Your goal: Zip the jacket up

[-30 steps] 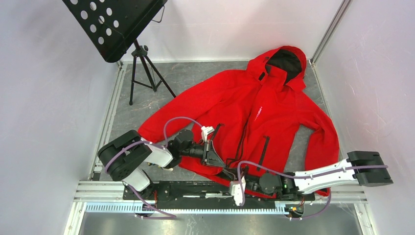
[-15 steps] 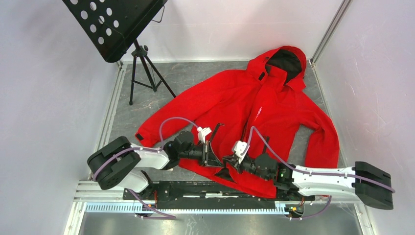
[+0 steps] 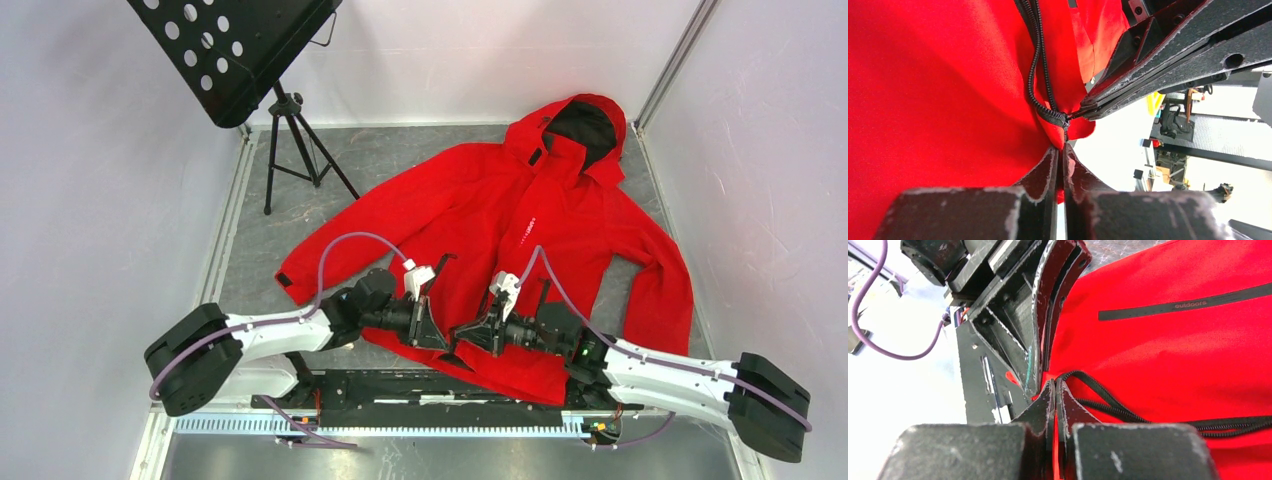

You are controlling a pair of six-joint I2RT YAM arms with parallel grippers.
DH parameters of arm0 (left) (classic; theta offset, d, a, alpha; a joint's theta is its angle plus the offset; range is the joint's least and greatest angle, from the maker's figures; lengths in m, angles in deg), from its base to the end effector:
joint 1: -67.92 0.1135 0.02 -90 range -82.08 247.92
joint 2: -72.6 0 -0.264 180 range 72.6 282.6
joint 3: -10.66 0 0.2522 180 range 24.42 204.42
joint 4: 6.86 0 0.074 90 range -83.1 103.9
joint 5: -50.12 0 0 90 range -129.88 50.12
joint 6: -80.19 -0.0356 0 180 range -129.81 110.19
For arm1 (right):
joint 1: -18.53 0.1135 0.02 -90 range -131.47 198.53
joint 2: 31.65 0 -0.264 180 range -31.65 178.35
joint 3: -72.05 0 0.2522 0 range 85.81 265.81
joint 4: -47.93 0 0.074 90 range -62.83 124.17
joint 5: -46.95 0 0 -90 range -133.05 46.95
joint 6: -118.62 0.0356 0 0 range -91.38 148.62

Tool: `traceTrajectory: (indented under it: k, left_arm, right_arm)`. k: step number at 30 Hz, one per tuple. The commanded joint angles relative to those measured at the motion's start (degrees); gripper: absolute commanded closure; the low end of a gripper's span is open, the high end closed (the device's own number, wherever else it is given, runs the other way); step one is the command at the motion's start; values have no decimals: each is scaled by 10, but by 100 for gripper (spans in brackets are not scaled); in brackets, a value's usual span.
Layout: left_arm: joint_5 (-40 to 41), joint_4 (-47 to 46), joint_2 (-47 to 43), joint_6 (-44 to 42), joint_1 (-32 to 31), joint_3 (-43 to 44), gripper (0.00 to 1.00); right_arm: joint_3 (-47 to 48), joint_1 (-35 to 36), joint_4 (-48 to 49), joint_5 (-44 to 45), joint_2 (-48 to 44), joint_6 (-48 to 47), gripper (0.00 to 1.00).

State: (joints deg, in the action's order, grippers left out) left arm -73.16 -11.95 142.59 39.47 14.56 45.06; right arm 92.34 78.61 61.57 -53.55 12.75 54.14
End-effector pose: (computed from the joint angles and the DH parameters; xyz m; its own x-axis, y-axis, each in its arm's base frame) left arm 0.1181 -0.1915 0.1621 -0.9199 0.1751 -0.3510 0.3921 0.3866 -0.8347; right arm 0.0786 0.1495 0.1754 -0.4875 0.0022 -0.8731 -0.8107 0.3703 0.4535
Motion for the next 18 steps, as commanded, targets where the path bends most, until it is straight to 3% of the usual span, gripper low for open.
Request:
traceTrajectory:
  k: [1, 7, 13, 18]
  left_arm:
    - [-25, 40, -18, -13, -9, 8, 82]
    - [-20, -47, -40, 51, -9, -13, 52]
    - [0, -31, -28, 47, -9, -6, 40]
    - [1, -40, -11, 42, -11, 1, 37]
  right_arm:
    - [-41, -9, 80, -40, 1, 2, 100]
    - [-62, -10, 131, -29, 7, 21, 100]
    - [-63, -9, 159, -26, -3, 35, 100]
    - [-96, -9, 191, -28, -24, 36, 100]
